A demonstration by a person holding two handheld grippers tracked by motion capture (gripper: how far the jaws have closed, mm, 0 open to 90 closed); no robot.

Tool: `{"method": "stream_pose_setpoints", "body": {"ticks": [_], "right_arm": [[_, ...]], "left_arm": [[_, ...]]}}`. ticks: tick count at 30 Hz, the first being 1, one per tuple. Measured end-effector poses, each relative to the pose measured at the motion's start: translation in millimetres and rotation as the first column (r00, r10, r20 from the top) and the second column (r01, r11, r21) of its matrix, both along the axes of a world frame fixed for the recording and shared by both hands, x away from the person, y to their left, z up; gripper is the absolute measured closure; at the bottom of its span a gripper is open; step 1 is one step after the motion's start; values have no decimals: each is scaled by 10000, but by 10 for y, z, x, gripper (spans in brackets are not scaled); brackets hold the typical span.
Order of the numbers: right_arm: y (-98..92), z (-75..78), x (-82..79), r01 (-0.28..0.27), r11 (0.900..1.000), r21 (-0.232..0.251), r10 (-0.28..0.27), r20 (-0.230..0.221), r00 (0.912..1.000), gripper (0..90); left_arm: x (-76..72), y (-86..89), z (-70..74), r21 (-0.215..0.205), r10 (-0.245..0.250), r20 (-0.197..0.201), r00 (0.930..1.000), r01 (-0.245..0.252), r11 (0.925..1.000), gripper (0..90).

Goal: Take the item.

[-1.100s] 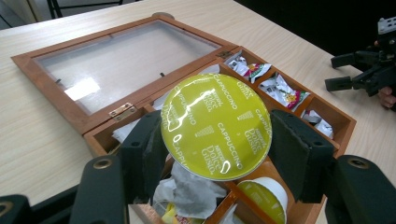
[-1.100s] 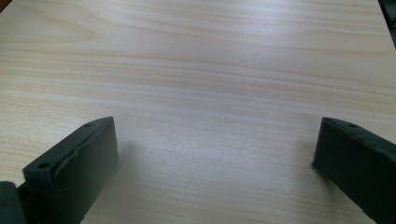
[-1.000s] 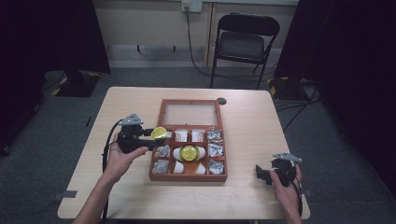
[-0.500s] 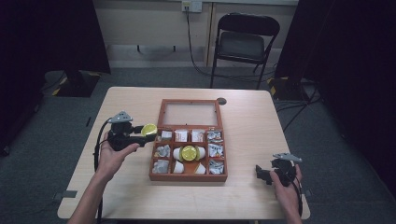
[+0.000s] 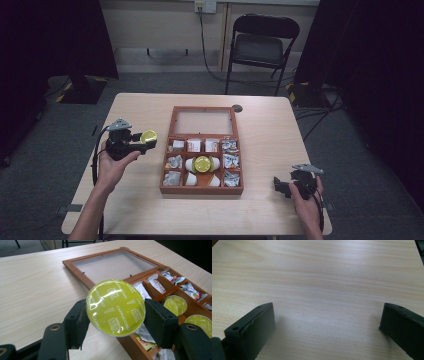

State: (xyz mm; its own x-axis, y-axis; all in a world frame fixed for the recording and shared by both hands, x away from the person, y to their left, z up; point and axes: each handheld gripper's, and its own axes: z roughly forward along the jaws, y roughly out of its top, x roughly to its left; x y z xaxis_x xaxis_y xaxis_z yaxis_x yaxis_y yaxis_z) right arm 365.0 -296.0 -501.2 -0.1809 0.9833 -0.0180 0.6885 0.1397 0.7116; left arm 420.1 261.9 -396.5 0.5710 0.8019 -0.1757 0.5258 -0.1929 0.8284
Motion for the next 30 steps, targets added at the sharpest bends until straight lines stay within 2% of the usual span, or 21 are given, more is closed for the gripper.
{"method": "stream_pose_setpoints", "body": {"ticks": [6,14,23,30], "right_arm": [[0,0,0,-5,10000,2,5,-3,10000,0],[0,0,0,-3,10000,4,3,-2,10000,0],[0,0,0,-2,10000,0,2,-1,10000,0],[-1,0,1,-24,10000,7,24,-5,10000,0]], "left_arm": [[59,90,-104,56,401,-165,9991,-400,9992,385],[117,164,-246,70,670,-472,9966,-667,9977,385],[180,204,-421,222,676,-917,9935,-659,9976,385],[210,157,-525,504,403,-1276,9910,-341,9981,385]]}}
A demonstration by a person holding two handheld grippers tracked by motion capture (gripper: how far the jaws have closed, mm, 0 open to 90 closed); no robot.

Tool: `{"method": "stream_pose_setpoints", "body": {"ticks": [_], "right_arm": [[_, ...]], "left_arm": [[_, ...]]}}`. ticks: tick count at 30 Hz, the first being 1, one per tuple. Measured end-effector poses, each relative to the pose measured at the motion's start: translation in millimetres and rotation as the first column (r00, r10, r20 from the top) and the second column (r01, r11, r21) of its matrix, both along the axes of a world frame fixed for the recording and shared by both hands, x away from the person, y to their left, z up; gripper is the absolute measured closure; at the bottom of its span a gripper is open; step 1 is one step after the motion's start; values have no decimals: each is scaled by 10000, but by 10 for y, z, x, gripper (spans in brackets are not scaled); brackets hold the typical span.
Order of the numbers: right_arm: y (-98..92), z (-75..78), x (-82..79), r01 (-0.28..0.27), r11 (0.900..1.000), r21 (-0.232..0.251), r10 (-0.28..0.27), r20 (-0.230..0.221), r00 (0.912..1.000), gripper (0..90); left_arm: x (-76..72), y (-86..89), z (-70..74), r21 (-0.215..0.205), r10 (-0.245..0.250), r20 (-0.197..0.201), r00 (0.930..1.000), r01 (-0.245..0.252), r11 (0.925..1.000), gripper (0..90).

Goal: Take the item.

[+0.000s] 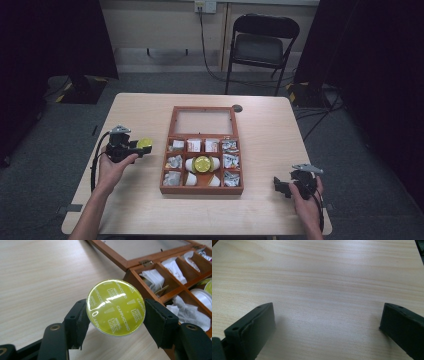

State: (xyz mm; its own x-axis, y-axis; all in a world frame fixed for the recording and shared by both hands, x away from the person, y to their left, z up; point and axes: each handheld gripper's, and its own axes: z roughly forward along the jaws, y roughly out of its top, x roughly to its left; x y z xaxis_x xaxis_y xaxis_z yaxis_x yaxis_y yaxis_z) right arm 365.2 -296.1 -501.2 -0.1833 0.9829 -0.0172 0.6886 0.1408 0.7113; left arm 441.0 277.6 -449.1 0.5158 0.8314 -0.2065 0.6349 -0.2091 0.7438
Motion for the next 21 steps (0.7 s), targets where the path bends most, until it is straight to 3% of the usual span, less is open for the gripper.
{"method": "stream_pose_setpoints", "body": {"ticks": [12,18,21], "right_arm": [[0,0,1,-12,10000,-1,12,-2,10000,0],[0,0,1,-12,10000,-1,12,-2,10000,0],[0,0,1,-12,10000,-1,12,-5,10000,0]], "left_arm": [[52,-109,-213,227,-330,-626,9975,345,9991,384],[49,-112,-220,176,-331,-621,9975,343,9993,384],[45,-141,-252,467,-418,-727,9965,453,9979,384]]}}
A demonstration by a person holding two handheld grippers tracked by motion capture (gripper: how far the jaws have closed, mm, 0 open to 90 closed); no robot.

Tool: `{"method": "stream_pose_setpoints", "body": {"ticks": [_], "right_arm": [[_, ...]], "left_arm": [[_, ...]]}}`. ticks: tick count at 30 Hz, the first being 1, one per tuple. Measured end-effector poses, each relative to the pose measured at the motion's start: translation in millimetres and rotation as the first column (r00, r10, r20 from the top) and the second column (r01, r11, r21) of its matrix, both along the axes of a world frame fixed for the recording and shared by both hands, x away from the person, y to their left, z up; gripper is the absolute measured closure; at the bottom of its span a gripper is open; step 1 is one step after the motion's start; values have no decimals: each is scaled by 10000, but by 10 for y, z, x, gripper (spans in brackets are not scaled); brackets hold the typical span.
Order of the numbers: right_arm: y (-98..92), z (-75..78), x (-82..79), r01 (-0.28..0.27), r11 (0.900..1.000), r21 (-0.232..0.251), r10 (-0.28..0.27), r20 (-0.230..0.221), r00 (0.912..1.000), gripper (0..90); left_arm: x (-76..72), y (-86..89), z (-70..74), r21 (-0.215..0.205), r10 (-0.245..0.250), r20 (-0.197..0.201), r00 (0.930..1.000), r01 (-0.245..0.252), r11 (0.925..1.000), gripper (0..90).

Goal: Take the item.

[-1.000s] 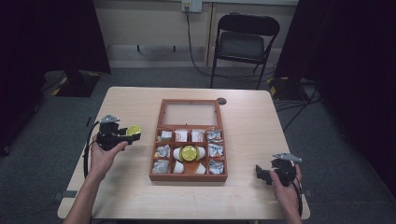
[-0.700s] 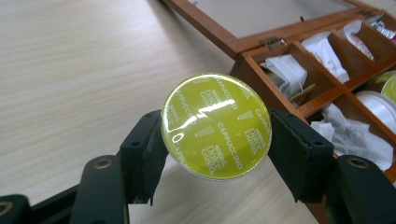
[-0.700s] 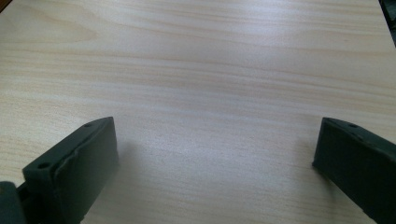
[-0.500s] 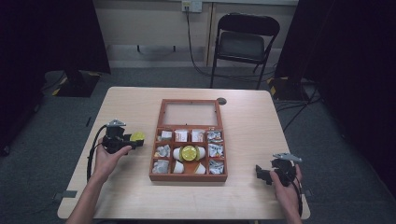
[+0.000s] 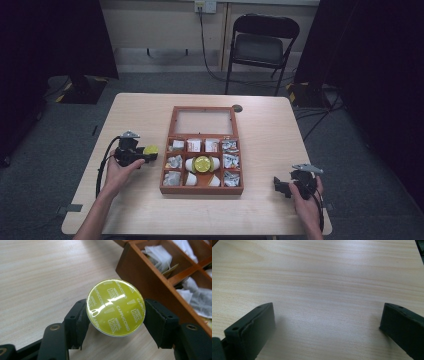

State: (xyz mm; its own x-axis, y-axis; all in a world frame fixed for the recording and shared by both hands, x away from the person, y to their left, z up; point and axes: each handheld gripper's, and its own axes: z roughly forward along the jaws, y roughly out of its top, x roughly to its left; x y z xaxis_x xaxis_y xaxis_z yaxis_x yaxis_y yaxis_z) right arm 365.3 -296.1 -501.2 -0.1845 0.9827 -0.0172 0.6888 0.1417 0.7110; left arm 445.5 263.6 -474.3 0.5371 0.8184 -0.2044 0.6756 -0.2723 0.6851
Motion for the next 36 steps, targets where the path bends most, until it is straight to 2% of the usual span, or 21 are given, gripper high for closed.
{"method": "stream_pose_setpoints", "body": {"ticks": [1,3,5,8,11,15,20,27,33,34,35,36], "right_arm": [[0,0,0,-1,10000,3,1,0,10000,0],[0,0,0,-1,10000,0,1,2,10000,0],[0,0,0,0,10000,0,0,2,10000,0],[0,0,0,-1,10000,2,1,1,10000,0],[0,0,0,-5,10000,0,5,2,10000,0],[0,0,0,-4,10000,1,4,0,10000,0],[0,0,0,-4,10000,1,4,0,10000,0],[0,0,1,-9,10000,7,9,-4,10000,0],[1,1,5,-21,10000,19,21,-9,10000,0],[1,0,10,-35,10000,13,35,-4,10000,0],[1,0,10,-35,10000,13,35,-4,10000,0],[1,0,14,-43,10000,6,43,-1,10000,0]], "left_arm": [[4,-7,-11,100,-14,-45,10000,14,9999,383],[8,-18,-26,-60,112,-7,9999,-112,9999,384],[12,-13,-27,-2,178,68,9998,-178,9998,383],[14,22,-33,-246,266,-30,9996,-266,9993,374],[15,32,-31,-386,317,-56,9995,-319,9987,296],[11,47,-17,-466,226,-2,9997,-226,9987,245],[-8,71,23,-580,369,90,9993,-363,9977,220],[-74,100,153,-853,611,259,9978,-587,9946,194],[-161,119,230,-550,560,404,9976,-537,9970,195],[-218,146,274,-225,554,508,9972,-543,9983,226],[-218,146,274,-225,554,508,9972,-543,9983,226],[-284,180,314,52,603,717,9956,-608,9981,225]]}}
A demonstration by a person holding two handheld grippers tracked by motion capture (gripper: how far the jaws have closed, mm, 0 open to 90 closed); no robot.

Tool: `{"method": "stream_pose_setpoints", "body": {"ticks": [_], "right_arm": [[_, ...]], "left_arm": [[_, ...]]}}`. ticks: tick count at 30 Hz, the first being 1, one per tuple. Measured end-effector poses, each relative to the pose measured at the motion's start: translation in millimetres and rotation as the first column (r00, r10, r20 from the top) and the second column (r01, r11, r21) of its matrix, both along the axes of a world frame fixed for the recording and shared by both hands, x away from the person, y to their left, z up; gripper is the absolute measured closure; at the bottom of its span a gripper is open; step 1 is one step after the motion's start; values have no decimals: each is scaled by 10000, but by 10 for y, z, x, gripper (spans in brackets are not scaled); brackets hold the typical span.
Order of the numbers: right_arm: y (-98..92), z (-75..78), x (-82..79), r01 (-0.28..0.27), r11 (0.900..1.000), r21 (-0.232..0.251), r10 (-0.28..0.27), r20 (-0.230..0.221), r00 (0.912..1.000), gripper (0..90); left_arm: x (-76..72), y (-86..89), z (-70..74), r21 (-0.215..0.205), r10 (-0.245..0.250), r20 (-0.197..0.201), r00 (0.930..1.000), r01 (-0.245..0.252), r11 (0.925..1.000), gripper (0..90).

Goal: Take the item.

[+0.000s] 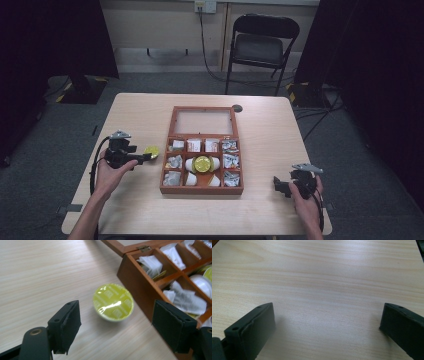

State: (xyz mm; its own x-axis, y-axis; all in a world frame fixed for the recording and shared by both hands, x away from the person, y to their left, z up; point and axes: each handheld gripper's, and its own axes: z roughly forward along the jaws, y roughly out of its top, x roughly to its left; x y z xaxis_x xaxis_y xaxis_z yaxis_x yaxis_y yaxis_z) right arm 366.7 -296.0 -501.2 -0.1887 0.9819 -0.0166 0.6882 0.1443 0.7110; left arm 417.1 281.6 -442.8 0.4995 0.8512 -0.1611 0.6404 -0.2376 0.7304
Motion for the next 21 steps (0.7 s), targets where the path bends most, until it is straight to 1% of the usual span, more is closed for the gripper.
{"method": "stream_pose_setpoints", "body": {"ticks": [1,2,5,7,8,9,10,11,12,13,14,15,16,18,19,21], "right_arm": [[0,0,0,0,10000,0,0,0,10000,0],[1,0,3,0,10000,-3,0,-1,10000,0],[3,0,7,-8,10000,-2,8,0,10000,0],[2,0,8,-10,10000,-11,10,-3,10000,0],[2,0,8,-10,10000,-11,10,-3,10000,0],[3,0,8,-8,10000,-9,8,-1,10000,0],[3,0,8,-8,10000,-9,8,-1,10000,0],[2,0,8,-10,10000,-10,10,-2,10000,0],[2,0,8,-10,10000,-10,10,-2,10000,0],[2,0,8,-10,10000,-11,10,-2,10000,0],[2,0,8,-9,10000,-13,9,-1,10000,0],[2,0,8,-9,10000,-13,9,-1,10000,0],[2,0,8,-9,10000,-10,9,-2,10000,0],[2,0,8,-9,10000,-11,9,0,10000,0],[2,0,8,-9,10000,-11,9,-2,10000,0],[3,0,8,-9,10000,-11,9,-1,10000,0]], "left_arm": [[0,0,0,0,0,0,10000,0,10000,225],[-57,54,25,-142,144,12,9999,-143,9998,225],[-116,123,41,57,322,90,9994,-322,9995,222],[-145,176,44,56,374,31,9993,-374,9993,210],[-145,176,44,56,374,31,9993,-374,9993,204],[-159,201,42,115,395,46,9992,-395,9992,195],[-173,241,43,335,381,43,9993,-382,9987,195],[-202,318,25,261,534,-28,9986,-533,9982,190],[-202,318,25,261,534,-28,9986,-533,9982,187],[-239,392,3,263,718,-40,9974,-717,9971,184],[-262,421,-5,279,800,-70,9968,-798,9964,183],[-262,421,-5,279,800,-70,9968,-798,9964,182],[-310,471,-24,281,857,-35,9963,-856,9959,179],[-333,494,-32,313,861,-80,9963,-858,9958,175],[-374,541,-51,383,835,-61,9965,-832,9958,170],[-406,582,-78,494,902,-100,9959,-896,9948,163]]}}
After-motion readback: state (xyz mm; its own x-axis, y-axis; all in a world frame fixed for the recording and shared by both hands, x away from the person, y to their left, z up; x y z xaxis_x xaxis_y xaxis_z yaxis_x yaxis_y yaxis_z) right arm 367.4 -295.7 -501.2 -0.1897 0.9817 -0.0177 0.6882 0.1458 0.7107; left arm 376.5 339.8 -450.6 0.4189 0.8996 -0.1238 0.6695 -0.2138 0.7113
